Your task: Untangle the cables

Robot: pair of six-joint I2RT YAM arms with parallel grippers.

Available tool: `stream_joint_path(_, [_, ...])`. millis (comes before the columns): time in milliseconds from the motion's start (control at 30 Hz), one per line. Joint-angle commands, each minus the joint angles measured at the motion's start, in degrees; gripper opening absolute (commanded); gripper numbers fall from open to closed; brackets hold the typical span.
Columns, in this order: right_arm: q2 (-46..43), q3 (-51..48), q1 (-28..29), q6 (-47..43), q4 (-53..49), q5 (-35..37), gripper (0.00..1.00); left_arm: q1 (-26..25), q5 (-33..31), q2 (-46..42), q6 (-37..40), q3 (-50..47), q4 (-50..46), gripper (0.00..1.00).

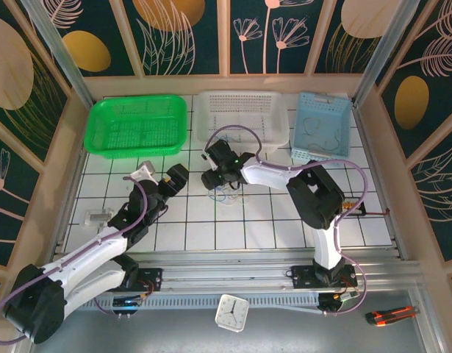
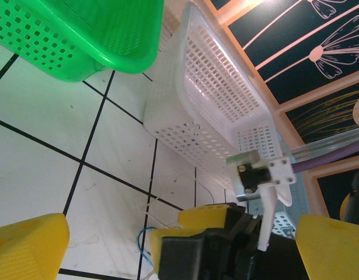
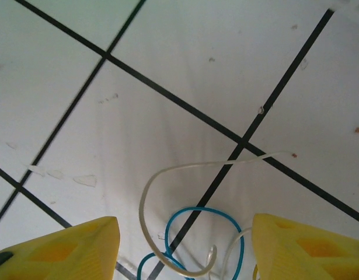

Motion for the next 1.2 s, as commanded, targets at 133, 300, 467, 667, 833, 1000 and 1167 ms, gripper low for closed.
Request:
stream_joint_path(133, [4.11, 4.69, -0.3, -2.09, -2.17, 3.39, 0.52, 0.39, 0.0, -0.57, -1.43, -1.22, 1.07, 0.99])
stream_joint_path(300, [3.74, 6.55, -0.56, -1.95, -2.66, 3.03, 0.1, 0.35, 0.63, -0.37, -1.29, -0.91, 1.64, 0.99])
stream_joint_path(467, [-1.56, 6.01, -0.81, -0.59, -2.39, 2.26, 0.0, 0.37, 1.34, -0.29, -0.45, -0.87, 2.33, 0.99])
stream_joint_path(667, [-13.58, 2.09, -2.37, 4.43, 2.44, -1.6, 0.0, 0.34, 2.67, 0.73, 0.35, -0.79, 4.05, 0.99])
stream_joint_path(833, [-23.69, -2.34, -3.82, 8.67, 8.77, -5.8, 0.0, 0.35, 4.12, 1.95, 1.08, -0.37, 5.78, 0.99])
stream_joint_path(1000, [-31.3, -7.84, -5.34, 12.25, 16.64, -9.72, 0.0, 0.34, 5.21, 2.69, 2.06, 0.14, 6.92, 0.99])
stream_joint_path(1167, [-36.27, -12.11, -7.89, 15.47, 22.4, -14.1, 0.0, 0.34, 7.19, 3.81, 3.53, 1.45, 7.67, 0.99])
